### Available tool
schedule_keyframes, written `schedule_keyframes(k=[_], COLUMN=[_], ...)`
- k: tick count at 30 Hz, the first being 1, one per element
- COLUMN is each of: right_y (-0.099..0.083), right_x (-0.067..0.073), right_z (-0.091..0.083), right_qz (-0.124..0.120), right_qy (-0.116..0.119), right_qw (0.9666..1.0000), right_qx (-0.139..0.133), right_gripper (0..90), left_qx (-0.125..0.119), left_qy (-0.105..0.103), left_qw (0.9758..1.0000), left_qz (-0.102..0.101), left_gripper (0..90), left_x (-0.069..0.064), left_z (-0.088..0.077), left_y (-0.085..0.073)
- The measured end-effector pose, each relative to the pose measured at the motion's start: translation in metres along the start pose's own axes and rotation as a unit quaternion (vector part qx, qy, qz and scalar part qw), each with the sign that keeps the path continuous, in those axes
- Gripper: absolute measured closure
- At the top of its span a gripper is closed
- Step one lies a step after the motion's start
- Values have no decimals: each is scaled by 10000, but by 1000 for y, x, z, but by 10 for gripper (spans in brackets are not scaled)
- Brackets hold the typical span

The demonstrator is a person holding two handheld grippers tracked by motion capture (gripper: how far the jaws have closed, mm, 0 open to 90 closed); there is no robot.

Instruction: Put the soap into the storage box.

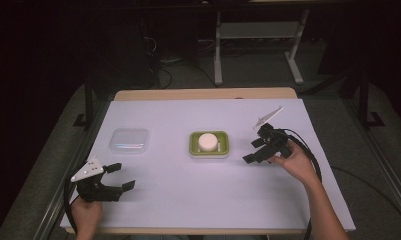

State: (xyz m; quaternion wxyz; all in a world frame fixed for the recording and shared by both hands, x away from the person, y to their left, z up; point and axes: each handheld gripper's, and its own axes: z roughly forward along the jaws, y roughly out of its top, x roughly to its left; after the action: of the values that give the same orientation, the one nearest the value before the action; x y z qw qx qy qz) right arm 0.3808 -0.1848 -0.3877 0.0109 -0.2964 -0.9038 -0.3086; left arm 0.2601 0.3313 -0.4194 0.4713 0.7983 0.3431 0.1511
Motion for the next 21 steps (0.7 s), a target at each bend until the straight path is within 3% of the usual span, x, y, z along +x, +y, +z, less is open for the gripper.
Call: schedule_keyframes(k=[9, 21], right_y=[-17, -45], right_x=[6, 12], right_z=[-6, -11], right_qz=[-48, 85], right_qy=[-59, -97], right_qw=[9999, 9998], right_qx=[-95, -149], right_gripper=[209, 209], left_qx=[2, 72], left_qy=[17, 27], left_qw=[10000, 10000], left_qz=[-1, 18], left_gripper=[145, 145], left_x=[0, 0], left_z=[0, 0], left_y=[0, 0])
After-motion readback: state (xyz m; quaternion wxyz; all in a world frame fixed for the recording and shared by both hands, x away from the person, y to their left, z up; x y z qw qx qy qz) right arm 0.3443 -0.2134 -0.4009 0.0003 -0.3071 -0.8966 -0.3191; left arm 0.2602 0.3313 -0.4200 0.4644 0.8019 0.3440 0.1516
